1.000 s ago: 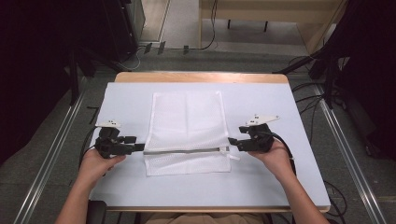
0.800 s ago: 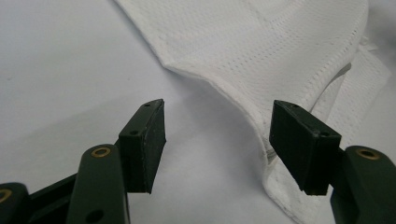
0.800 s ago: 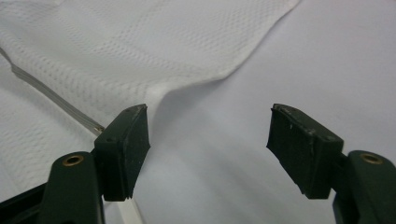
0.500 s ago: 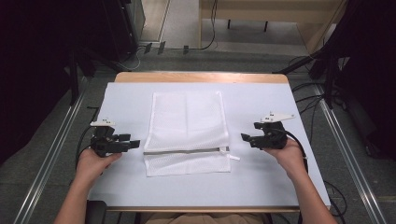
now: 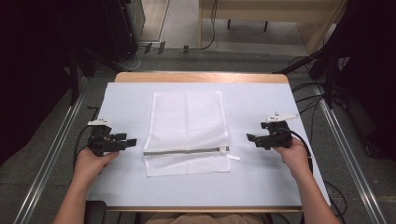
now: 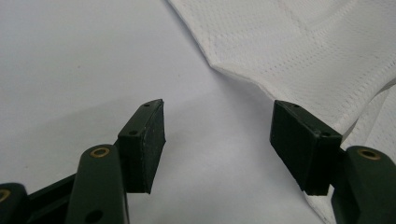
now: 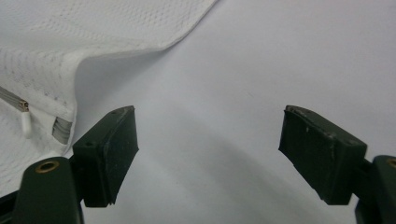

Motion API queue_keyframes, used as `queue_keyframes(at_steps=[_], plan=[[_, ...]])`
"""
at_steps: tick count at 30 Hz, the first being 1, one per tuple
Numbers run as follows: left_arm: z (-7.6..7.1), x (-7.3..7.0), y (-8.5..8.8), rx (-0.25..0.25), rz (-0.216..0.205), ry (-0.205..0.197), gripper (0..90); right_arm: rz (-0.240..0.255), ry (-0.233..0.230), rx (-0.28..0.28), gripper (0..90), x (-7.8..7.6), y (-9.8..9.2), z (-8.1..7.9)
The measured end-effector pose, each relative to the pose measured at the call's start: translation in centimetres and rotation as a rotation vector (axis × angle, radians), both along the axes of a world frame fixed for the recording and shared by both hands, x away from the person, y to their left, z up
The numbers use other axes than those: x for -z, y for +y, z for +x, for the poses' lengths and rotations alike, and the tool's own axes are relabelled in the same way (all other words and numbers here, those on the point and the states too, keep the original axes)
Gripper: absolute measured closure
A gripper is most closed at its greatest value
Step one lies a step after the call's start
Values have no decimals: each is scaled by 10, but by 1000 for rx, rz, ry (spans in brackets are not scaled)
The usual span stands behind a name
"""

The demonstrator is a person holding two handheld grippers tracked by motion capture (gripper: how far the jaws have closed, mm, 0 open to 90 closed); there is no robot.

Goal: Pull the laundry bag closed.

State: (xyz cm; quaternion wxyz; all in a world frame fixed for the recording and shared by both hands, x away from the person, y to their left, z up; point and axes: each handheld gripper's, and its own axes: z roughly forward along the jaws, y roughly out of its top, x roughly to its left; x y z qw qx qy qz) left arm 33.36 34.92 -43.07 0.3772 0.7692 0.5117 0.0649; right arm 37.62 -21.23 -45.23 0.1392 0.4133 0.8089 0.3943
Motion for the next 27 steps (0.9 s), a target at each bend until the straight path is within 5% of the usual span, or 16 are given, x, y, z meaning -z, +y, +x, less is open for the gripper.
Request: queue_keyframes(at_steps=[27], plan=[[3, 5, -2, -13, 14, 38, 348, -27, 28, 8, 205, 7, 4, 5]])
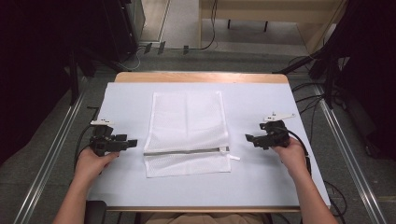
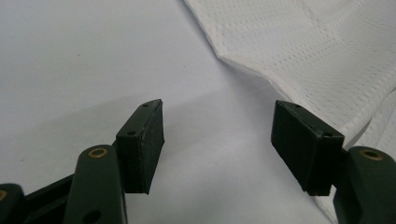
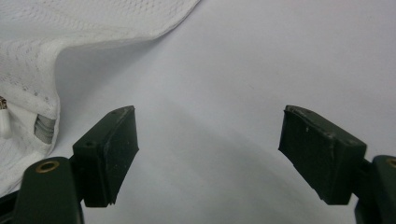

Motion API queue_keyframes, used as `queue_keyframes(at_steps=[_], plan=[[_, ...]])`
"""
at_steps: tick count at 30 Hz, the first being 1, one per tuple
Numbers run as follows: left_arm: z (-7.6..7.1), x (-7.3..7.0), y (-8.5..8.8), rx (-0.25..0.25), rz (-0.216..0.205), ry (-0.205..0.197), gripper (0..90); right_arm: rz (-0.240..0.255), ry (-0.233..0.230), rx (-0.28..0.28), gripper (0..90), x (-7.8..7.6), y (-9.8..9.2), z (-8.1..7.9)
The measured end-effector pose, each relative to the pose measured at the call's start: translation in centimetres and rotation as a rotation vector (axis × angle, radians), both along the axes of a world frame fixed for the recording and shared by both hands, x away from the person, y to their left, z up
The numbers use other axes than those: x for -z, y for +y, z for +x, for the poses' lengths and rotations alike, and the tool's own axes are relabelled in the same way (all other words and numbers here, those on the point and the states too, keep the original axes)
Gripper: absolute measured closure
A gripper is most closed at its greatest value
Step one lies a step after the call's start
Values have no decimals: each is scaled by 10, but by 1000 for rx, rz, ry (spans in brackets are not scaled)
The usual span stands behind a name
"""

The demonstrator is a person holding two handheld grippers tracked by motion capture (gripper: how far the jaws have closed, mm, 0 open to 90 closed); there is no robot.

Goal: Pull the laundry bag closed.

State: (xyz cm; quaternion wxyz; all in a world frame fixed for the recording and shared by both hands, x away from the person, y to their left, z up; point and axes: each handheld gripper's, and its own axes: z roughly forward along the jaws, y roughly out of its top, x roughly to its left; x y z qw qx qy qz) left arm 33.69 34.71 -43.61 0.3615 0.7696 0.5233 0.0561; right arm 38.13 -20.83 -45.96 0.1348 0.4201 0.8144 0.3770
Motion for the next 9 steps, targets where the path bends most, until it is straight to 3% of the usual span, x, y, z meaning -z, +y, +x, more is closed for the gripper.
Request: queue_keyframes(at_steps=[6, 9], plan=[[2, 4, 1, -14, 15, 22, 323, -35, 23, 2, 205, 4, 1, 2], [3, 7, 1, -31, 42, 23, 296, -65, 46, 4, 204, 9, -1, 4]])
